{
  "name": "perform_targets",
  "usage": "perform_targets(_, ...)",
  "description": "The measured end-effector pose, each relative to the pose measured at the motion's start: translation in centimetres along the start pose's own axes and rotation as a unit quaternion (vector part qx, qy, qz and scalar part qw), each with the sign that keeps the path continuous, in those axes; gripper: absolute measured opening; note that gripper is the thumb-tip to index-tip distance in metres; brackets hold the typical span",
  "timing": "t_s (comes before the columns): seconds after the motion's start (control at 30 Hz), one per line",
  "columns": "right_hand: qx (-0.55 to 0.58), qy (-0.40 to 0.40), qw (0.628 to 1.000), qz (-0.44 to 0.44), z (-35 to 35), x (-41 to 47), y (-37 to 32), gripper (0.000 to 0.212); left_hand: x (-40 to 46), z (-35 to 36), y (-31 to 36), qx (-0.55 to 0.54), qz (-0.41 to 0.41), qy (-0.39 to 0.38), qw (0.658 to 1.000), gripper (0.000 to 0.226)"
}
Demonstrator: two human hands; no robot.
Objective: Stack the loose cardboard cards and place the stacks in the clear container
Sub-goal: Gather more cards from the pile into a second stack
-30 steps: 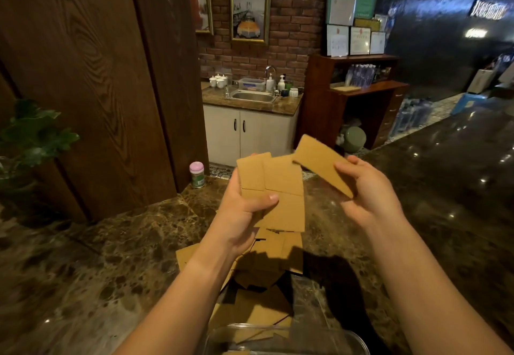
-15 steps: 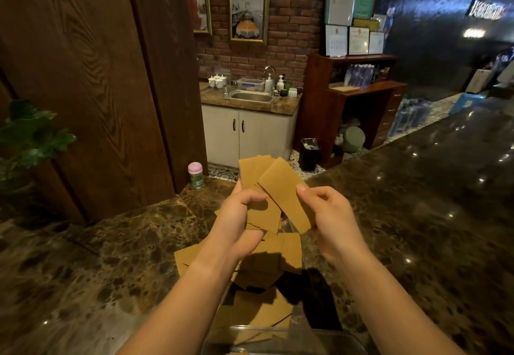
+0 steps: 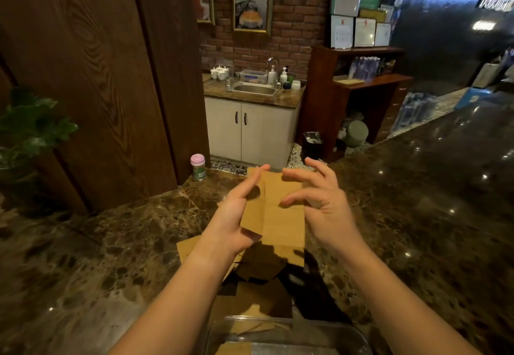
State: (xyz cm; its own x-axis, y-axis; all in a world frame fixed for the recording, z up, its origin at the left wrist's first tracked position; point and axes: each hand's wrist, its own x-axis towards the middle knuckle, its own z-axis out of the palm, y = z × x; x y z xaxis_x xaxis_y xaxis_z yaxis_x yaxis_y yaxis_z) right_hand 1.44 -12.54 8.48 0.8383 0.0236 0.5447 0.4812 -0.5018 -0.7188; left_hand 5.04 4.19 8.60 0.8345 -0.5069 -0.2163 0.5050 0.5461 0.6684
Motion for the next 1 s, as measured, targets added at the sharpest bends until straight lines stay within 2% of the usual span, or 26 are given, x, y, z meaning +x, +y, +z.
perform_targets(0.1,-0.080,-0.089,0.993,-0.004,1.7,-0.2,0.5,0.058,0.3,-1.1,-0.8,0.013,0.021,-0.011,1.000,0.051)
perform_targets(0.2,-0.166,-0.275,0.946,0.048,1.8,0.0,0.8,0.082,0.4,-2.6,-1.0,-0.032,-0.003,0.009,0.999,0.044)
perform_targets(0.27,-0.106,-0.342,0.929,0.094,1.8,0.1,1.4,0.092,0.2,-4.2,-1.2,-0.071,-0.006,0.030,0.997,0.039)
perform_targets(0.3,-0.034,-0.320,0.936,0.145,1.7,0.2,1.8,0.093,-0.1,-5.1,-1.2,-0.096,-0.004,0.047,0.994,0.036)
perform_targets(0.37,0.049,-0.211,0.942,0.258,1.7,0.4,3.6,0.083,-0.6,-6.7,-0.7,-0.140,0.006,0.089,0.986,0.030)
perform_targets(0.4,0.028,-0.181,0.935,0.305,1.8,0.4,4.6,0.074,-0.9,-7.6,-0.5,-0.155,0.014,0.114,0.981,0.032)
perform_targets(0.43,-0.034,-0.192,0.914,0.356,2.2,0.4,6.0,0.075,-1.0,-8.4,-0.5,-0.165,0.021,0.138,0.976,0.033)
perform_targets(0.53,-0.223,-0.322,0.809,0.439,4.7,-0.7,9.0,0.131,-0.8,-10.5,-0.6,-0.181,0.029,0.196,0.963,0.025)
perform_targets(0.6,-0.289,-0.316,0.781,0.454,6.7,-1.5,10.1,0.141,-0.3,-11.0,-1.0,-0.181,0.029,0.211,0.960,0.033)
perform_targets(0.7,-0.328,-0.280,0.774,0.465,8.0,-1.4,10.2,0.121,0.3,-10.4,-1.4,-0.175,0.037,0.208,0.962,0.034)
perform_targets(0.8,-0.229,-0.282,0.787,0.498,7.4,-0.4,10.3,0.090,1.1,-9.7,-1.7,-0.174,0.037,0.198,0.964,0.033)
perform_targets(0.9,-0.126,-0.236,0.787,0.556,6.6,0.0,10.8,0.071,1.9,-8.8,-2.1,-0.174,0.021,0.195,0.965,0.031)
perform_targets(1.0,-0.085,-0.216,0.779,0.582,6.1,-0.1,10.9,0.057,2.4,-8.2,-2.5,-0.170,0.015,0.200,0.965,0.029)
